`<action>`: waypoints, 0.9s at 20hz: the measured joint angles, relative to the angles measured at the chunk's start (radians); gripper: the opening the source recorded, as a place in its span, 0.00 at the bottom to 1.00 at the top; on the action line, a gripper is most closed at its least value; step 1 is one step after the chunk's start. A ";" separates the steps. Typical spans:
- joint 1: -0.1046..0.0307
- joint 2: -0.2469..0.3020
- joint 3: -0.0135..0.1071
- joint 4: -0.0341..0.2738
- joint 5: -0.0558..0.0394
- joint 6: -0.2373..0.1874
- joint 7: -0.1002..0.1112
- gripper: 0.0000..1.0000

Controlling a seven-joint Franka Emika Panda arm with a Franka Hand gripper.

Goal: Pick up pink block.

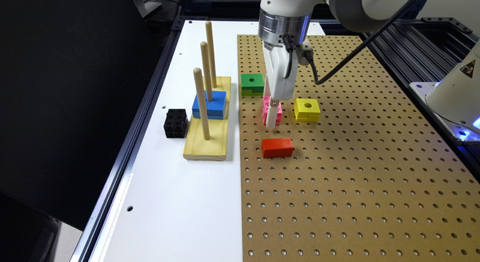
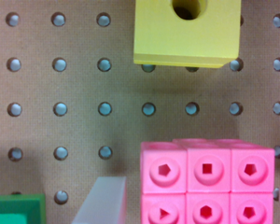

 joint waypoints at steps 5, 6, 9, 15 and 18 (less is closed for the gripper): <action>0.000 0.027 0.000 0.004 -0.0013 0.019 0.001 0.00; 0.000 0.027 0.000 0.004 -0.0013 0.019 0.001 0.00; 0.000 0.027 0.000 0.004 -0.0013 0.019 0.001 0.00; -0.001 0.027 0.000 0.004 -0.0013 0.019 0.001 0.00; -0.001 0.021 0.000 0.002 -0.0013 0.017 0.001 0.00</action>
